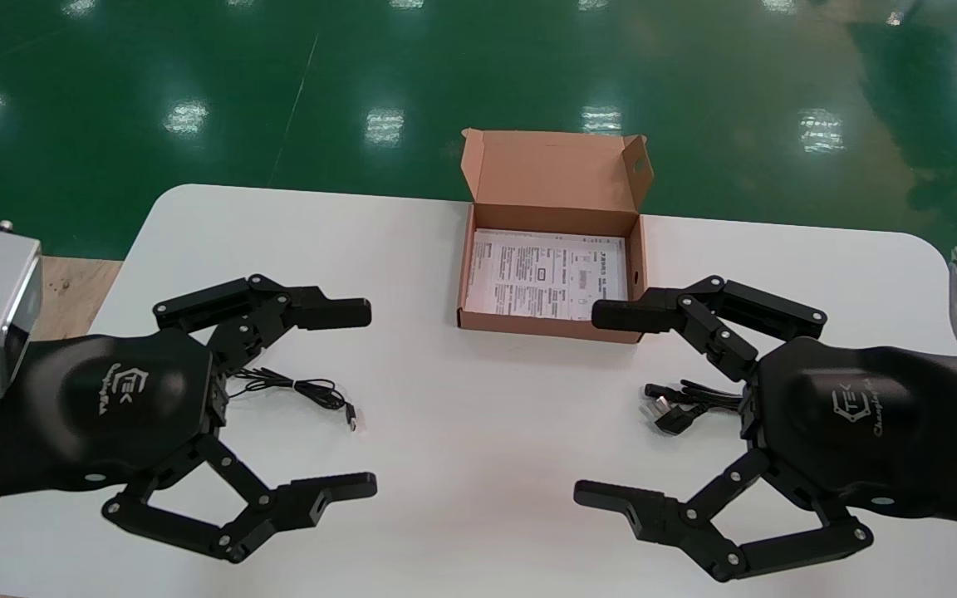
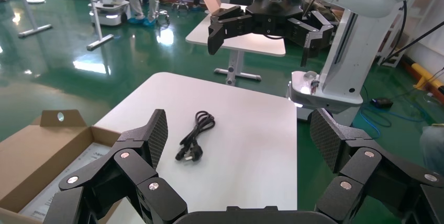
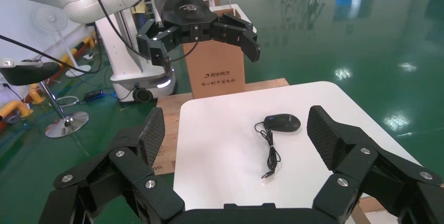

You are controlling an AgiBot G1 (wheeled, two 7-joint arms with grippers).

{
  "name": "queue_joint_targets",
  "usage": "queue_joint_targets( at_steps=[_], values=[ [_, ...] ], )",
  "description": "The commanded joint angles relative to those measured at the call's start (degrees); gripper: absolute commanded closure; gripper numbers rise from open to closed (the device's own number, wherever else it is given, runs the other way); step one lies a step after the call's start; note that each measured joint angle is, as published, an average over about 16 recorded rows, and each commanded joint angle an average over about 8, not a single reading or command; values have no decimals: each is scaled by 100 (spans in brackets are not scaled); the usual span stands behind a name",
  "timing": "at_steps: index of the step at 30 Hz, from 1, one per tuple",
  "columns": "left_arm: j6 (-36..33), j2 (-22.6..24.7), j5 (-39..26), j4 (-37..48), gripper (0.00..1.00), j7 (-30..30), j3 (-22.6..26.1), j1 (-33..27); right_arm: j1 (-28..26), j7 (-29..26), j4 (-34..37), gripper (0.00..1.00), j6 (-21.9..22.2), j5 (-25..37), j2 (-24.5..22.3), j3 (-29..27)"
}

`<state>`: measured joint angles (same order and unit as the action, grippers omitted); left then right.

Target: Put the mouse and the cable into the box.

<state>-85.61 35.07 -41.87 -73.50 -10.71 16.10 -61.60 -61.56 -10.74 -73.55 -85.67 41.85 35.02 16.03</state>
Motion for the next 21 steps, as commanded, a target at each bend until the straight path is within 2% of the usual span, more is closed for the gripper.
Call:
queue_joint_targets(
  at_steps=[1,21],
  values=[
    [0,0,0,0,0,0,0,0,0,0,0,0,0,0,0,0],
    [0,0,0,0,0,0,0,0,0,0,0,0,0,0,0,0]
  ],
)
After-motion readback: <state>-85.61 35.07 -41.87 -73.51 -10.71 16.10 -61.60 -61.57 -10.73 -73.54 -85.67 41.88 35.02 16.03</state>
